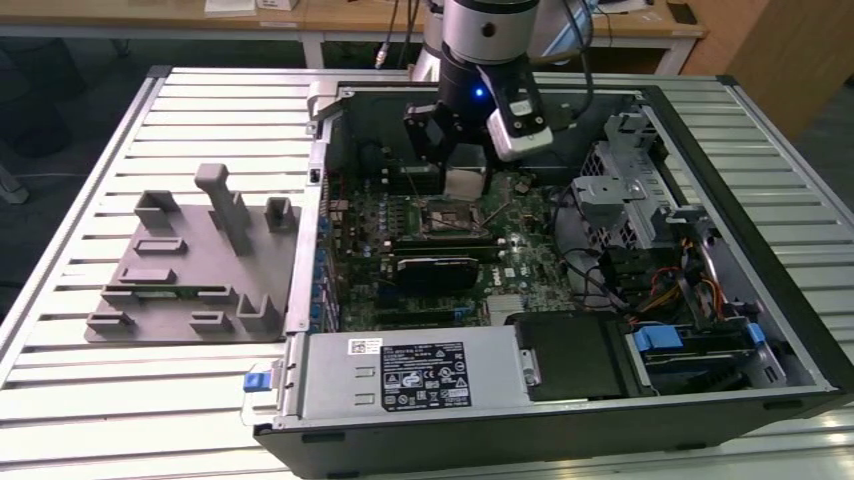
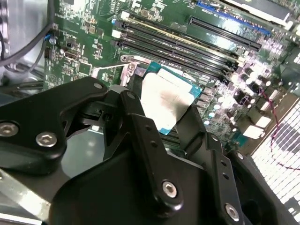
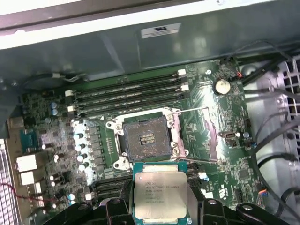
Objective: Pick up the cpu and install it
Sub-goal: 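Place the cpu into insertion slot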
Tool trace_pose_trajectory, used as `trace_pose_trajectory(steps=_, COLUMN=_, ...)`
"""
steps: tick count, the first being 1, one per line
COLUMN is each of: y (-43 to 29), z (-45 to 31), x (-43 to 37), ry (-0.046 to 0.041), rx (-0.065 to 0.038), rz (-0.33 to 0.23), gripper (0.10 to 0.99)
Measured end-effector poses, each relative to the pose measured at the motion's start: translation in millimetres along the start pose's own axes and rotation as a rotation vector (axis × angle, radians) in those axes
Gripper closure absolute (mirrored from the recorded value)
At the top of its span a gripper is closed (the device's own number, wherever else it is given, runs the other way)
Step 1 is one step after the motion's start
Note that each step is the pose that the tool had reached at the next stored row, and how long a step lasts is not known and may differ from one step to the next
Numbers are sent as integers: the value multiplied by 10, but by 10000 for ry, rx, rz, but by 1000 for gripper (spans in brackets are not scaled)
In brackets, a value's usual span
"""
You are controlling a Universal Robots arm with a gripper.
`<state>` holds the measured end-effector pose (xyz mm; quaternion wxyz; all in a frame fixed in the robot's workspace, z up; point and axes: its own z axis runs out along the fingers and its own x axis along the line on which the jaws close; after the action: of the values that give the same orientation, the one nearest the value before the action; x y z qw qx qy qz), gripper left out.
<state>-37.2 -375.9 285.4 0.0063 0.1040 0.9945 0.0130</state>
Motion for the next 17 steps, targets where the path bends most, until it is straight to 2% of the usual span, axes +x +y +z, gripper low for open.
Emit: trace_pose_trajectory(steps=17, y=0, z=1, x=0, ry=-68, rx=36, rz=2328, gripper=545)
